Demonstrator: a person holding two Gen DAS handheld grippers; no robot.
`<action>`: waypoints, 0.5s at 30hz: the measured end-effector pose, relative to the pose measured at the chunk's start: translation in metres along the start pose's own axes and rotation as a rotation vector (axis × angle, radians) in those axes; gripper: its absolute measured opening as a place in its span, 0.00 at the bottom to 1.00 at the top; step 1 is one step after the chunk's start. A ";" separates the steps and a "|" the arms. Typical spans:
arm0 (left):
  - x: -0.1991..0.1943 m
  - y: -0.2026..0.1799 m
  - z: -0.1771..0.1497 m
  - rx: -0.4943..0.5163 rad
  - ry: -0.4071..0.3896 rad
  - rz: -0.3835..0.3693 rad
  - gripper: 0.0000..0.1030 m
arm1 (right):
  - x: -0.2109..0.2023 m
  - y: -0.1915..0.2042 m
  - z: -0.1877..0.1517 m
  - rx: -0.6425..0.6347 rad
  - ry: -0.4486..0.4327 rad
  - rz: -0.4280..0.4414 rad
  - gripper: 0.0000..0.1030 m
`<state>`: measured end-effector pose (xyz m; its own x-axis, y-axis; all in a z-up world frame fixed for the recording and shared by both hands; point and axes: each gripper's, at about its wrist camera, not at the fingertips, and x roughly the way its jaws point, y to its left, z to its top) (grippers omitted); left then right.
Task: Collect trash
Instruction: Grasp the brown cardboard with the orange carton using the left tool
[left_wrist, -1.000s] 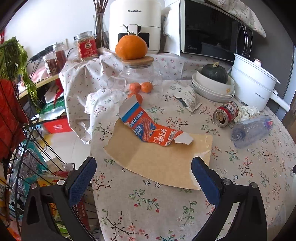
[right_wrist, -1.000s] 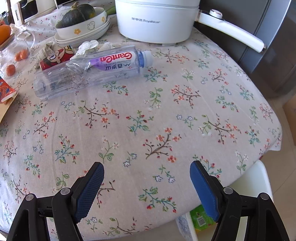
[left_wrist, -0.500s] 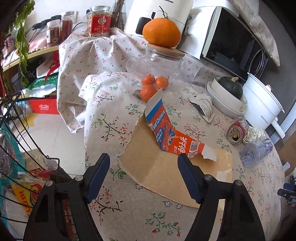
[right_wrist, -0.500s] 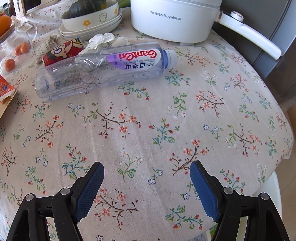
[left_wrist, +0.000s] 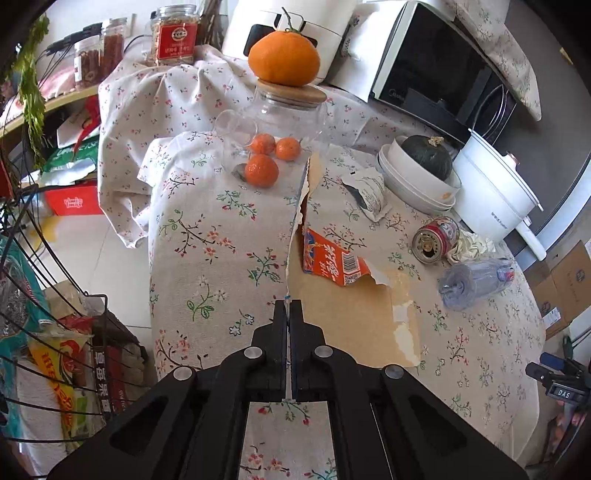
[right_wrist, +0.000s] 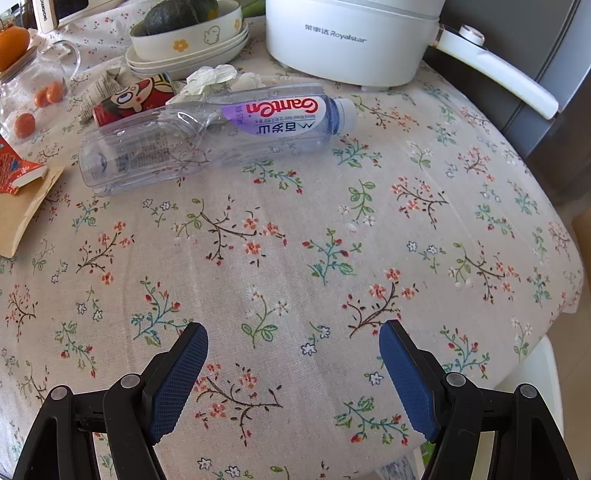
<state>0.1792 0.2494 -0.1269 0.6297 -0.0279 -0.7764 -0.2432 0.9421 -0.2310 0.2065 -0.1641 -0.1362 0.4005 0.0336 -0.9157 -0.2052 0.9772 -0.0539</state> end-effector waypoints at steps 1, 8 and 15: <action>-0.009 -0.007 0.000 0.009 -0.003 0.001 0.00 | -0.002 0.001 -0.001 0.007 -0.004 0.007 0.77; -0.073 -0.051 -0.008 0.121 -0.084 -0.016 0.00 | -0.012 -0.001 -0.001 0.056 -0.029 0.055 0.78; -0.092 -0.055 -0.013 0.101 -0.143 -0.086 0.00 | -0.019 -0.002 0.002 0.106 -0.044 0.085 0.82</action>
<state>0.1254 0.1958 -0.0503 0.7450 -0.0683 -0.6636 -0.1133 0.9673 -0.2268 0.2014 -0.1665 -0.1178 0.4249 0.1239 -0.8967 -0.1454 0.9871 0.0675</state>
